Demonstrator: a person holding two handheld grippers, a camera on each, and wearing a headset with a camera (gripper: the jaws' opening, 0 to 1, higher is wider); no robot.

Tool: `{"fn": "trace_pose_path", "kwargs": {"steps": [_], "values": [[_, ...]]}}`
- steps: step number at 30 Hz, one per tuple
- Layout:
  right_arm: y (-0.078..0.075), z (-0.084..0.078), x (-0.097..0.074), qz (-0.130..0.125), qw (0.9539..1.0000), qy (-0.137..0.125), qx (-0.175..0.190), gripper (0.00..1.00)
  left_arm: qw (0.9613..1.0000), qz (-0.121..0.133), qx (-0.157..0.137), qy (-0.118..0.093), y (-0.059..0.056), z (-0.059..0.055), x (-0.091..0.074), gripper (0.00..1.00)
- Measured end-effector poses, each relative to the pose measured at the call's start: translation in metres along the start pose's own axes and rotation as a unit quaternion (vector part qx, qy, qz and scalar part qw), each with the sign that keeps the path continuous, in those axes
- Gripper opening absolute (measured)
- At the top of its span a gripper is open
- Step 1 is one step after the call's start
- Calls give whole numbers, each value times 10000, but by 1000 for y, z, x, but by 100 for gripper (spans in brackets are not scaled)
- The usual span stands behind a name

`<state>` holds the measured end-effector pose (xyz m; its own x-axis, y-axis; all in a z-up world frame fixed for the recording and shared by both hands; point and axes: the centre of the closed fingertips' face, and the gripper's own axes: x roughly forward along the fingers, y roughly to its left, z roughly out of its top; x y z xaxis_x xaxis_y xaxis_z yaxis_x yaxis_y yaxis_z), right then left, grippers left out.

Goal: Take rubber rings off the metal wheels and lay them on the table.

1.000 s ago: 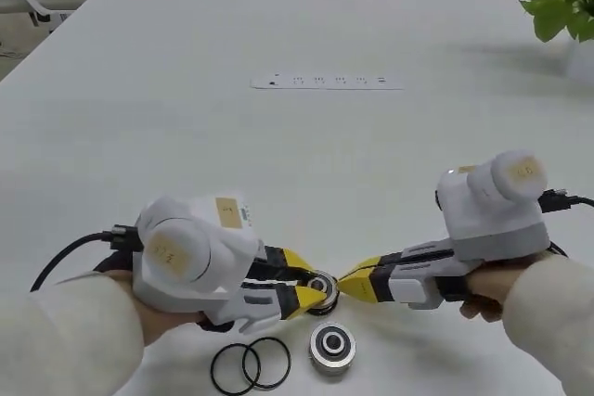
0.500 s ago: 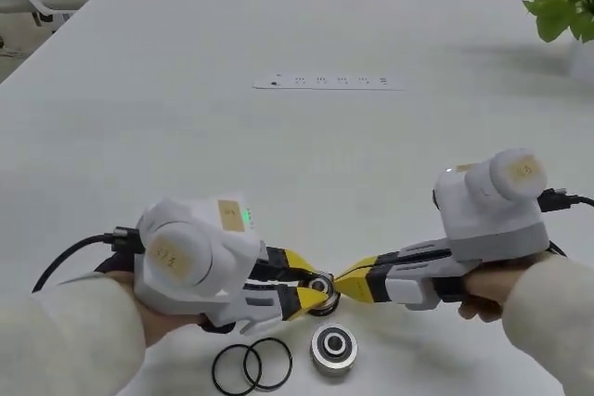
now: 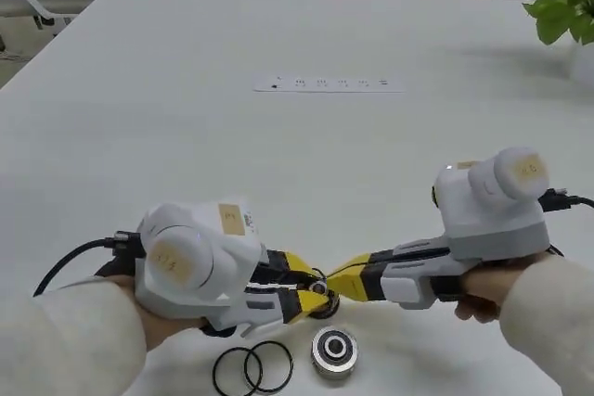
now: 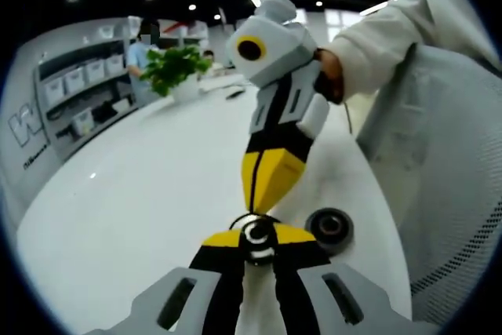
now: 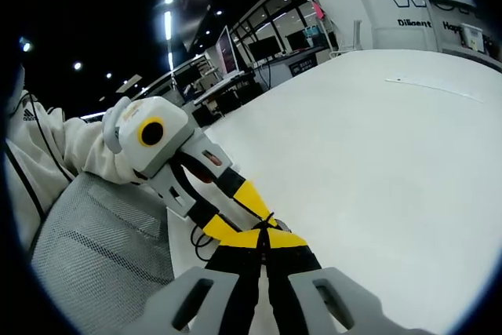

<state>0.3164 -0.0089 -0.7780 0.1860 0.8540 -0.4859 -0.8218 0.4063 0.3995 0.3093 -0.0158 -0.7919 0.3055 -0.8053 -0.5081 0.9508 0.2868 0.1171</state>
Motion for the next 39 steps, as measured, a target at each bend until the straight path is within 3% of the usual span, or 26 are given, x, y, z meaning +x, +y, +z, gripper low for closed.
{"fn": "trace_pose_path", "kwargs": {"steps": [6, 8, 14, 17, 26, 33, 39], "values": [[-5, -4, -1, -72, 9999, 28, 123, 0, 10000, 2, -5, 67, 0, 0, 0, 14], [-4, -3, -1, -73, 9999, 19, 123, 0, 9997, -34, 177, 160, -1, 1, -2, 15], [-5, -3, -2, -102, 9999, 22, 117, 0, 9996, -141, 155, 167, -6, 4, -6, 23], [-7, -2, -4, -140, 9998, -9, 143, 0, 9997, -201, 101, 90, -8, 12, -11, 27], [-8, 8, -9, -173, 9993, -203, 252, 0, 9998, -187, 26, -70, -2, 29, -38, 40], [-7, 16, -12, -146, 9988, -352, 317, 0, 9999, 59, 60, -68, 10, 33, -63, 50], [0, 22, -12, -103, 9986, -420, 311, 0, 9999, 166, 15, 21, 11, 31, -85, 61]]}}
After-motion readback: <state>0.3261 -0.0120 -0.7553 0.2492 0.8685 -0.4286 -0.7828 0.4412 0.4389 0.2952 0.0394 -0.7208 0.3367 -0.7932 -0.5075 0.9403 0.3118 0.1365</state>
